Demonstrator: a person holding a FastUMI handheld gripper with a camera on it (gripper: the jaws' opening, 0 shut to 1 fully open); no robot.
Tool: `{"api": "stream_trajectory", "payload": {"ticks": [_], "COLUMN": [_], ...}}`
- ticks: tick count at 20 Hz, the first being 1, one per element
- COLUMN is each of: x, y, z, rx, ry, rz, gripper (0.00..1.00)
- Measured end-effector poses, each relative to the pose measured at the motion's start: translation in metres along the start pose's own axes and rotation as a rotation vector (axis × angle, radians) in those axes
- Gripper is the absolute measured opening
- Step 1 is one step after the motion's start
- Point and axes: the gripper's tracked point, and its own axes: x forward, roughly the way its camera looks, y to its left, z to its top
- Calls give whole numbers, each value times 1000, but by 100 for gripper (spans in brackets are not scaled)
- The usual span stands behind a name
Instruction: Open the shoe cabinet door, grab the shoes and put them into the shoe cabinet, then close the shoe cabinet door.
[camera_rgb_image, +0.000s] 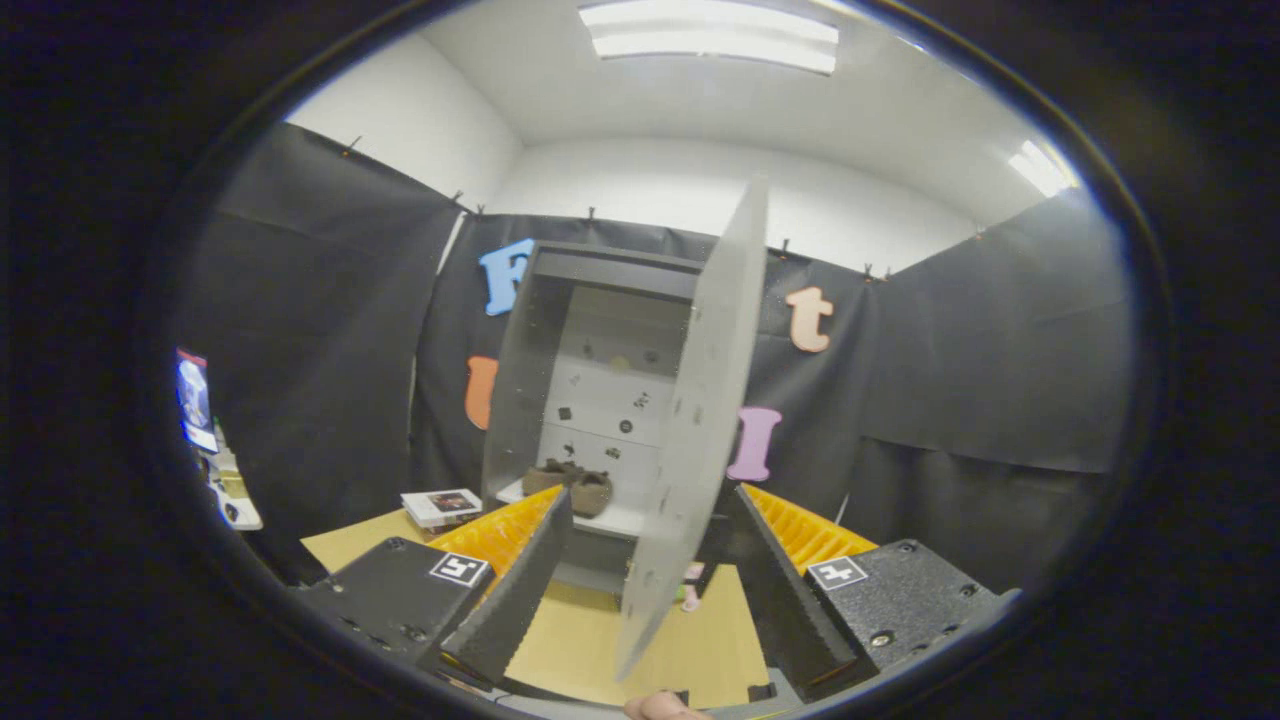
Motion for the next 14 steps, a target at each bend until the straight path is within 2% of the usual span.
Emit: {"api": "stream_trajectory", "payload": {"ticks": [2,6,10,14], "x": [-4,15,61,111], "y": [-38,-122,-185,-227], "z": [-5,-32,-69,-92], "rx": [44,98,157,125], "ry": [11,34,74,75], "rz": [-31,-110,-150,-210], "gripper": [100,100,100,100]}}
